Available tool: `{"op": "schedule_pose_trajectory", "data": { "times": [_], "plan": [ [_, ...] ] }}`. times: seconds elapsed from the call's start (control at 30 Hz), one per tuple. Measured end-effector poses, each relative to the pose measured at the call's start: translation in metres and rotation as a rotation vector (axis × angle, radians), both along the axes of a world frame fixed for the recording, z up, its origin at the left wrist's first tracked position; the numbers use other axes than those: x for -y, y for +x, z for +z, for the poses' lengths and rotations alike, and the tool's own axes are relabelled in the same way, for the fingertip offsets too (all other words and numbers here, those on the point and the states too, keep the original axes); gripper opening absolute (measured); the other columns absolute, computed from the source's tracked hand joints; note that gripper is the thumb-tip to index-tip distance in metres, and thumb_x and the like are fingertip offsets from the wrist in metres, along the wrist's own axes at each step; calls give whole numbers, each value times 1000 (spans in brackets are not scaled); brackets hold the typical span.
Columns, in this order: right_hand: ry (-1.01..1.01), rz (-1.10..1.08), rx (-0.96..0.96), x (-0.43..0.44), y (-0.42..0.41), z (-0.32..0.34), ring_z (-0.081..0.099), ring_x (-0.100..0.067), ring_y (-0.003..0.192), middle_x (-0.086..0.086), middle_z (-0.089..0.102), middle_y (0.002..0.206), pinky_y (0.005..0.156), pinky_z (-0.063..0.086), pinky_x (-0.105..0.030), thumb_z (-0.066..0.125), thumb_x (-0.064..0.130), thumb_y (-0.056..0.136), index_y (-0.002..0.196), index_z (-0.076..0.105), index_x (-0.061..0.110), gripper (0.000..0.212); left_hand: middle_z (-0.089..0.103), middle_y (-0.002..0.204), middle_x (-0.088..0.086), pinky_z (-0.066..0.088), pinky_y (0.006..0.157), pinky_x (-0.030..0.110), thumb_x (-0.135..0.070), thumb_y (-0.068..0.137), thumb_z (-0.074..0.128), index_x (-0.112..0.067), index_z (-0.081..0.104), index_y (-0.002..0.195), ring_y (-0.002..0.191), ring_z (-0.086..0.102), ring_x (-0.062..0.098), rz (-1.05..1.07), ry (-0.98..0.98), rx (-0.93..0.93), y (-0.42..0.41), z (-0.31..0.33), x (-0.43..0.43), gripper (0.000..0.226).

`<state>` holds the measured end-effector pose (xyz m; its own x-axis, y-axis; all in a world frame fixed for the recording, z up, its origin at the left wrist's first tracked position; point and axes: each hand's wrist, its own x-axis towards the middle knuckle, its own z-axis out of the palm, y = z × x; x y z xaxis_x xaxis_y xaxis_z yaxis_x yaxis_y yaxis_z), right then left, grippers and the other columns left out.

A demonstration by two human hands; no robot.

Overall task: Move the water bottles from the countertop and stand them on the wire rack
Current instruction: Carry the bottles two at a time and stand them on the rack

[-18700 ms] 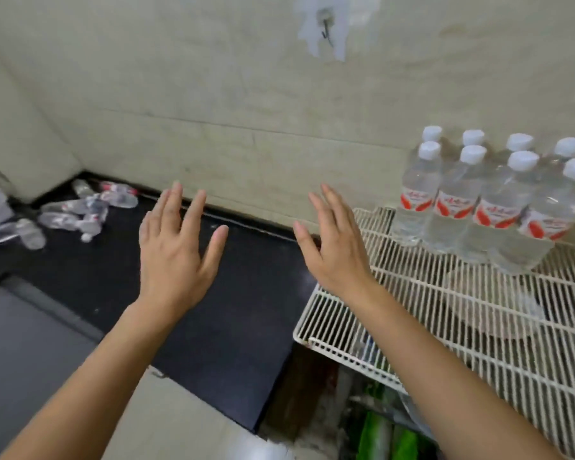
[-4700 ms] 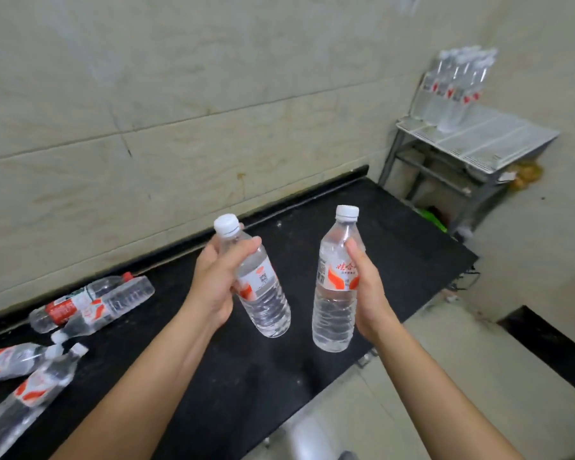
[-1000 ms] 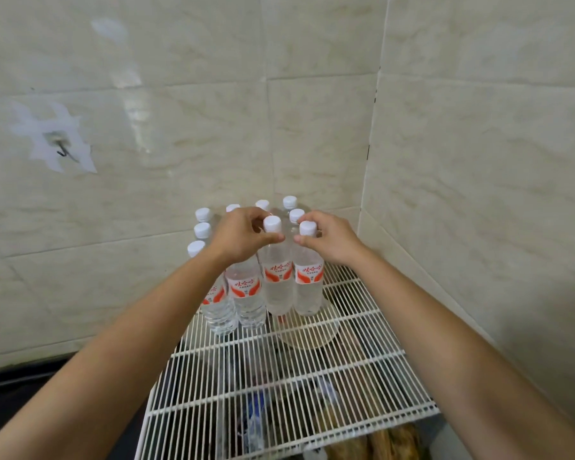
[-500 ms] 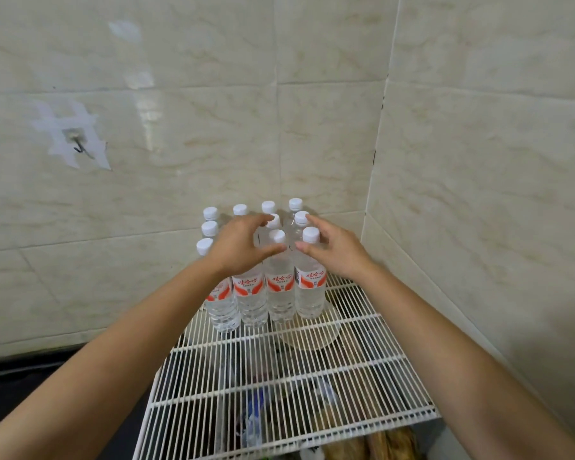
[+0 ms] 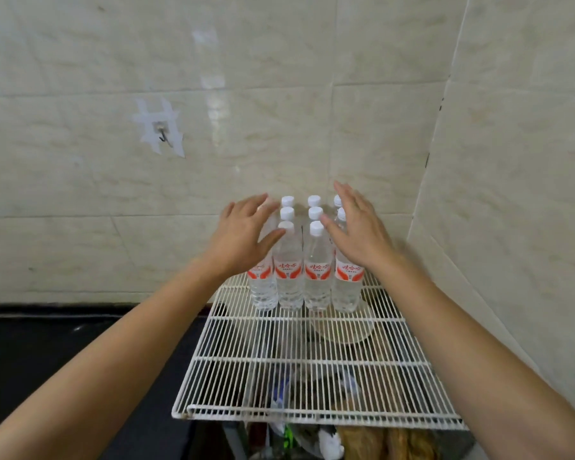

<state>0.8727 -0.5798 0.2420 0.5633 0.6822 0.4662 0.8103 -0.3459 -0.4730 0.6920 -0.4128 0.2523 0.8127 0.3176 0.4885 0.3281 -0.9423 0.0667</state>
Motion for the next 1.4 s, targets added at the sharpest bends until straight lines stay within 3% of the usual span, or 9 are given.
{"op": "schedule_pose_trajectory", "data": {
  "times": [0.1,0.17,0.27,0.4,0.5,0.73,1.03,1.4],
  "plan": [
    [132,63,142,-20,-29,4,13,-25,157,-6,16,170,127,12,-38,44,48,104,162,19,22,68,43,157,15,32,115,58,-51,101,42,-19,47,148,143,42,36,121,173,222,-50,-1,1,58],
    [208,124,224,-37,-56,-3,14,-28,157,-9,17,169,125,12,-38,44,47,103,161,23,19,67,39,159,17,30,117,58,-45,102,47,-17,46,150,145,39,38,228,267,276,-92,-5,-2,55],
    [236,244,285,-71,-102,-26,17,-34,155,-16,20,168,125,17,-46,49,45,100,160,27,14,70,29,163,20,25,119,59,-47,103,44,-16,40,154,149,30,39,419,292,208,-159,-17,-11,60],
    [141,406,247,-122,-178,-43,11,-32,157,-14,11,170,125,18,-51,43,52,100,161,19,16,75,26,164,23,27,115,61,-48,102,43,-14,40,153,149,30,42,622,284,140,-249,-27,-25,62],
    [156,516,290,-157,-240,-37,20,-36,154,-17,21,167,122,26,-54,46,52,98,159,26,14,74,27,163,24,28,115,62,-49,101,43,-12,41,152,148,31,43,752,288,170,-316,-28,-37,63],
    [209,690,303,-246,-413,-24,18,-33,155,-12,18,169,123,24,-52,47,51,98,160,25,19,74,28,163,22,26,116,62,-49,99,43,-14,43,151,149,29,40,991,267,196,-502,-34,-77,63],
    [127,869,273,-365,-636,-35,8,-28,158,-9,7,171,125,8,-44,48,48,102,162,18,21,73,30,161,22,28,114,65,-52,97,36,-10,45,150,148,31,40,1177,182,87,-715,-42,-158,68],
    [-10,851,245,-526,-729,-100,13,-32,157,-11,11,170,126,18,-48,51,47,101,162,18,21,74,27,164,20,23,117,64,-56,98,29,-15,40,154,152,26,37,1227,6,1,-817,-99,-295,70]
  ]
}}
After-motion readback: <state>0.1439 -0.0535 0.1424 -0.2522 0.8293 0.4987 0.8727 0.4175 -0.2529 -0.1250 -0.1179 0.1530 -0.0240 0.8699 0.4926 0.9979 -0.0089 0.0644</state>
